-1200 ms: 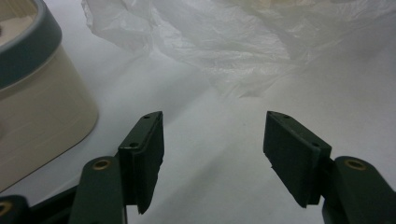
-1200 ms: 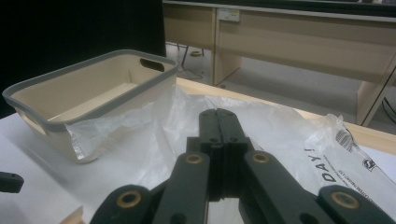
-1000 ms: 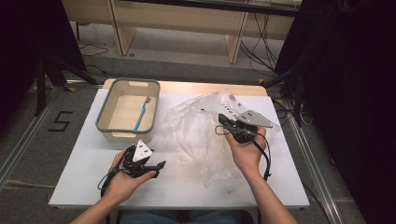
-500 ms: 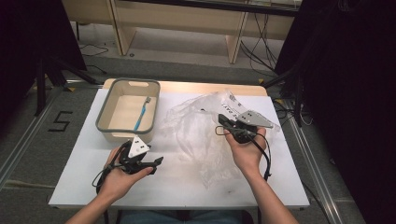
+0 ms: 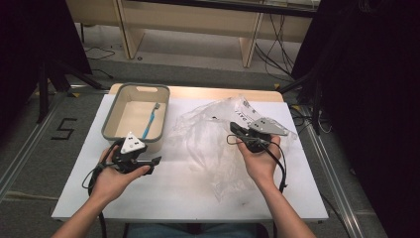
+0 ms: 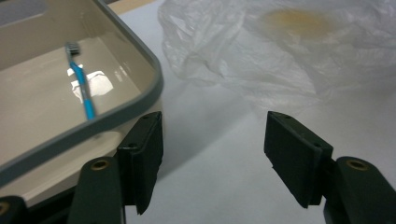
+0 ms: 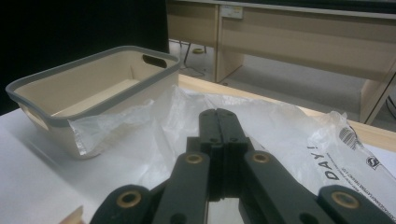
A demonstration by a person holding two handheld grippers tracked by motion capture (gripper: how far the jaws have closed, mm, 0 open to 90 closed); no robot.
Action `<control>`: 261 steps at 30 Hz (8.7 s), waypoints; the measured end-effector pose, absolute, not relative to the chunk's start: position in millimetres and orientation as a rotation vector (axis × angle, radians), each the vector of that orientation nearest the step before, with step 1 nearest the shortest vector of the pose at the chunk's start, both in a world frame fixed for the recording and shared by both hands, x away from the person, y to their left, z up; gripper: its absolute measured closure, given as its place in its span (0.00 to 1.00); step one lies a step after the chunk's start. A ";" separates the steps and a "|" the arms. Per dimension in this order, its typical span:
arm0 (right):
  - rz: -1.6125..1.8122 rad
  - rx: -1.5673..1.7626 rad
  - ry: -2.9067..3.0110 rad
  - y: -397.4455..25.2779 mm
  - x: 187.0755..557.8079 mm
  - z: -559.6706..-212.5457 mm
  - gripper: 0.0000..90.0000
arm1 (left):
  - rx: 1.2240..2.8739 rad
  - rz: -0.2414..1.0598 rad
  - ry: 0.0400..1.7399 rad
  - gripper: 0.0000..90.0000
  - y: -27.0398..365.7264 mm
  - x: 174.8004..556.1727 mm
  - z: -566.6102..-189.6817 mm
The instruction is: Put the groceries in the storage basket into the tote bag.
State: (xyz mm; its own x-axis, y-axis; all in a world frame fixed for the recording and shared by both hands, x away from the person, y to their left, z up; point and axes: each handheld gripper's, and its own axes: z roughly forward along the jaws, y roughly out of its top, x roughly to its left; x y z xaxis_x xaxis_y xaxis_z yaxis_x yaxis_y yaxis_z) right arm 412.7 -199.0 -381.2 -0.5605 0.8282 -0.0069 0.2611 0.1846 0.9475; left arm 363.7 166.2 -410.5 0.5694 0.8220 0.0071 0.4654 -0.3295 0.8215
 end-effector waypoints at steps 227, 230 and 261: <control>1.374 1.037 1.956 -200.0 412.8 -386.1 1.00 | 2.154 0.490 1.651 0.92 164.6 587.1 -465.3; 1.372 1.036 1.959 -200.1 412.9 -386.3 1.00 | 2.148 0.485 1.652 0.92 165.2 587.0 -465.2; 1.370 1.037 1.959 -199.2 413.3 -387.2 1.00 | 2.070 0.552 1.624 0.92 172.7 585.9 -445.9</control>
